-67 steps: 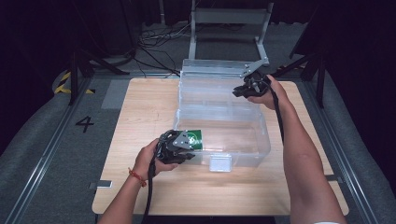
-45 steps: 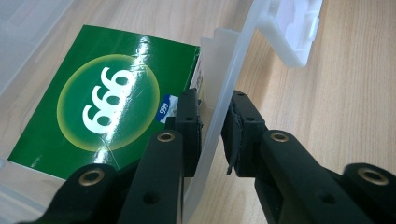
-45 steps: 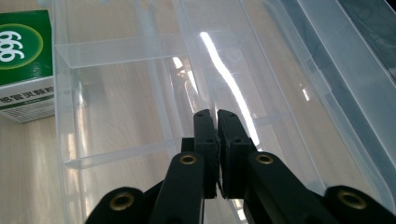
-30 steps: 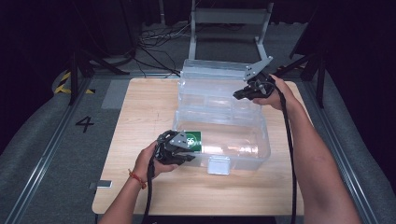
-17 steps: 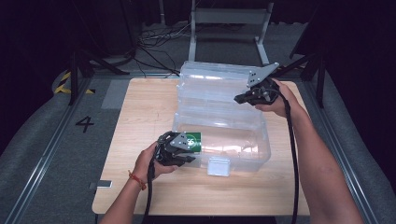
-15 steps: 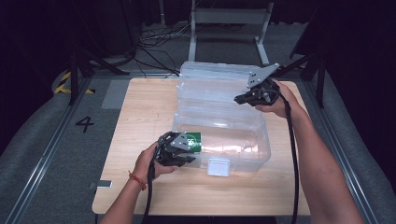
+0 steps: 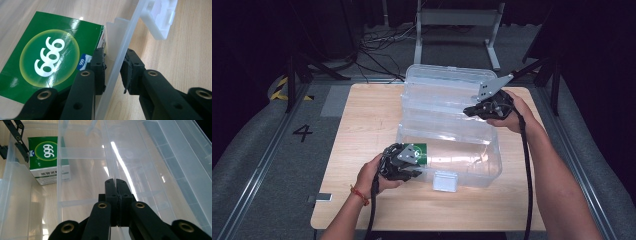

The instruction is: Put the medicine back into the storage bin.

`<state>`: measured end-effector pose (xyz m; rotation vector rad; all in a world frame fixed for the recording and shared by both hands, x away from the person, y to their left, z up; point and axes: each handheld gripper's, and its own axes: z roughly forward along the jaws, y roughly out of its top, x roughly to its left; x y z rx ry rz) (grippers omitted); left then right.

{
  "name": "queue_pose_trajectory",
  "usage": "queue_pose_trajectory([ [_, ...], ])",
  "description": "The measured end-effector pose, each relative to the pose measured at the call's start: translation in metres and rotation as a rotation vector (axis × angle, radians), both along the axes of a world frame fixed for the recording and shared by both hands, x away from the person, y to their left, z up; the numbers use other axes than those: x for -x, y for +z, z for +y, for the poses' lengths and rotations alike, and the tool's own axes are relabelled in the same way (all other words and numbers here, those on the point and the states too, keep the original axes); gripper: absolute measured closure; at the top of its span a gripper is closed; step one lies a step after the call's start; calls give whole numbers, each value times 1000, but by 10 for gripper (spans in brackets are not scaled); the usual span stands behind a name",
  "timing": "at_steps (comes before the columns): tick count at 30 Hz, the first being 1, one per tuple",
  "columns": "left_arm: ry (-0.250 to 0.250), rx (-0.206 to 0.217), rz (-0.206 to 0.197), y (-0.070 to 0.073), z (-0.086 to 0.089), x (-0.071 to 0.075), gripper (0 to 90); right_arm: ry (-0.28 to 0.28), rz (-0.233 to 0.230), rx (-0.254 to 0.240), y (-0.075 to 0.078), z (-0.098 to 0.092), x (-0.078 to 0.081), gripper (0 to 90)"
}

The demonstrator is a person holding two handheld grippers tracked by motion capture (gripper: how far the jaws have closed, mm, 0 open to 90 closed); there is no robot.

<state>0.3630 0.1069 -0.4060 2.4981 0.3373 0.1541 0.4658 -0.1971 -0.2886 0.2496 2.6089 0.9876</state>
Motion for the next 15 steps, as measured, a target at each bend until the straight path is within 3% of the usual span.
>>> queue_pose_trajectory([
  [15, -1, 1, -5, 0, -1, 0, 734, 11, -15, -56, -3, -3, 16, 896],
])
